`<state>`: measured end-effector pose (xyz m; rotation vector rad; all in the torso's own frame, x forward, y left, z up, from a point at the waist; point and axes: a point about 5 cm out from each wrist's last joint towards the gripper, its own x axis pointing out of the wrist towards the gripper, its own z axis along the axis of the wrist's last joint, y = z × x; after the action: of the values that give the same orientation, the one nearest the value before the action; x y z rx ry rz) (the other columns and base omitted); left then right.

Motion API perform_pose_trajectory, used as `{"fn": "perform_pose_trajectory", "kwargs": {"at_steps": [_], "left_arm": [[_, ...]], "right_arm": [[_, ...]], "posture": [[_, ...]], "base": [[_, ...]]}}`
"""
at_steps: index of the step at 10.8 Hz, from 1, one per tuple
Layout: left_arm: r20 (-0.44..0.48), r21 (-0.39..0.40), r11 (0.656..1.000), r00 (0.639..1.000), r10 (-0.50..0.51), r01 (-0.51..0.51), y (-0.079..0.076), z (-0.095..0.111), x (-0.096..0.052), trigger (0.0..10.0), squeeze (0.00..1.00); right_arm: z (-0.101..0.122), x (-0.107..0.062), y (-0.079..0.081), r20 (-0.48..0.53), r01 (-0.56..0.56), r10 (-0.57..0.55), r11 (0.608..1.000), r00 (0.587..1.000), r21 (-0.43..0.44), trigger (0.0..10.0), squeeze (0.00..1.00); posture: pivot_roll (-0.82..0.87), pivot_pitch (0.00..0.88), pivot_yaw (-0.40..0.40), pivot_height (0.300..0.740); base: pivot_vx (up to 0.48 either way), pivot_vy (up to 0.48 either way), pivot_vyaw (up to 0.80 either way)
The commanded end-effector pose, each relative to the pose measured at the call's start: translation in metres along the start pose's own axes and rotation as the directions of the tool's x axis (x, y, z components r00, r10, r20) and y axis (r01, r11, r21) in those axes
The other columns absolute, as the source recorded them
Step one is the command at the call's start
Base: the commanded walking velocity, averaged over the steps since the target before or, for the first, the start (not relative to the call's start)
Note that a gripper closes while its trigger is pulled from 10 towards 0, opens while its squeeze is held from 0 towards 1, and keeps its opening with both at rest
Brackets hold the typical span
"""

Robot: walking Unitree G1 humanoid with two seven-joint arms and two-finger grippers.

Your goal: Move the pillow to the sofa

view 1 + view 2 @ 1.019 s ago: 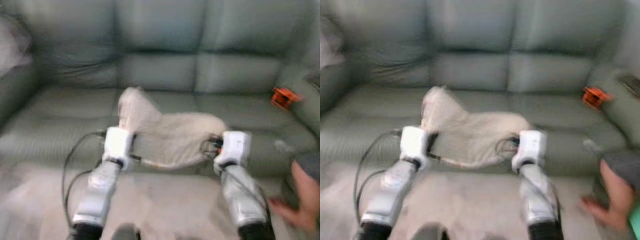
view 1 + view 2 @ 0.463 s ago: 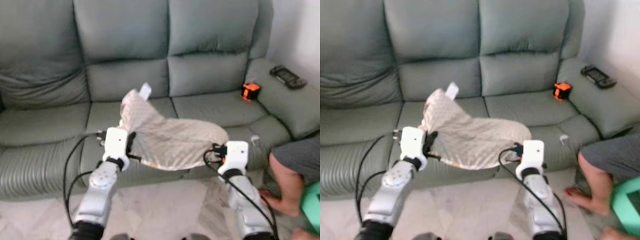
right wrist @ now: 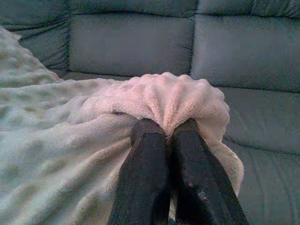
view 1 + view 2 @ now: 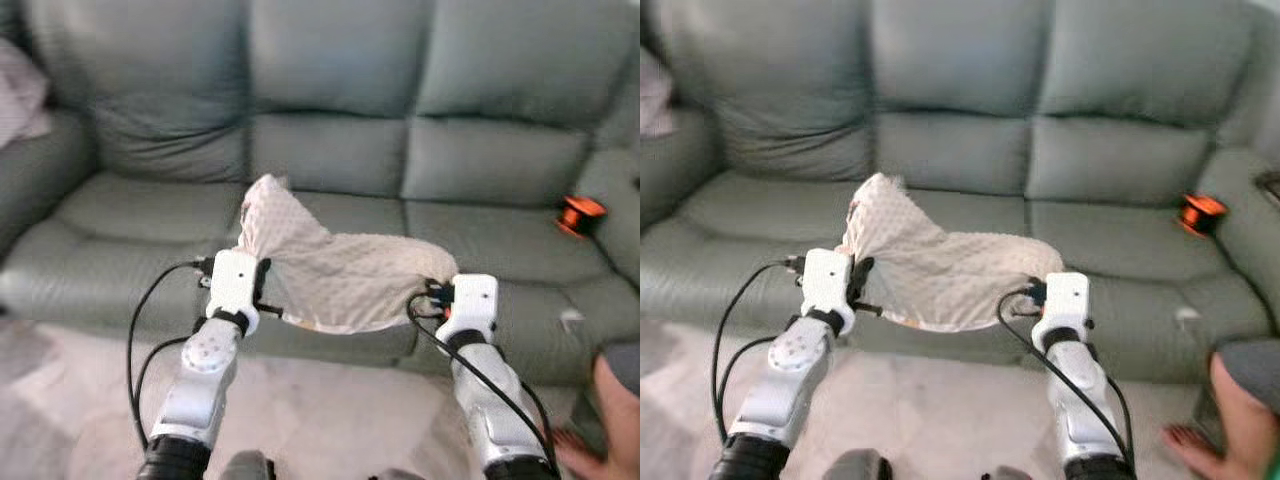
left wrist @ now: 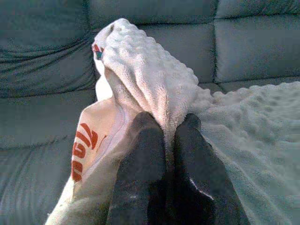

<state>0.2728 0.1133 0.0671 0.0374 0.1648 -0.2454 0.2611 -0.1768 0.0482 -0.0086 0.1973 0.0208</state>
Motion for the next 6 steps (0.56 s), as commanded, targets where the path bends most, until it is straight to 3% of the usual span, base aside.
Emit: {"fn": "perform_pose_trajectory", "kwargs": {"at_steps": [1,6], "left_arm": [[0.033,0.001,0.999,0.999,-0.041,0.041,-0.0065,0.0065,0.0023,10.0,0.0],[0.037,-0.01,0.998,0.998,-0.059,0.059,-0.0096,0.0064,0.0013,10.0,0.0]], "right_arm": [[0.0054,0.0016,-0.0015,0.017,0.007,-0.007,1.0,1.0,-0.003,10.0,0.0],[0.0036,-0.0004,-0.0028,0.008,0.011,-0.011,1.0,1.0,-0.002,10.0,0.0]], "posture": [[-0.04,0.0,-0.001,0.74],[-0.05,0.0,0.0,0.74]], "base": [[0.0,0.0,0.0],[0.0,0.0,0.0]]}}
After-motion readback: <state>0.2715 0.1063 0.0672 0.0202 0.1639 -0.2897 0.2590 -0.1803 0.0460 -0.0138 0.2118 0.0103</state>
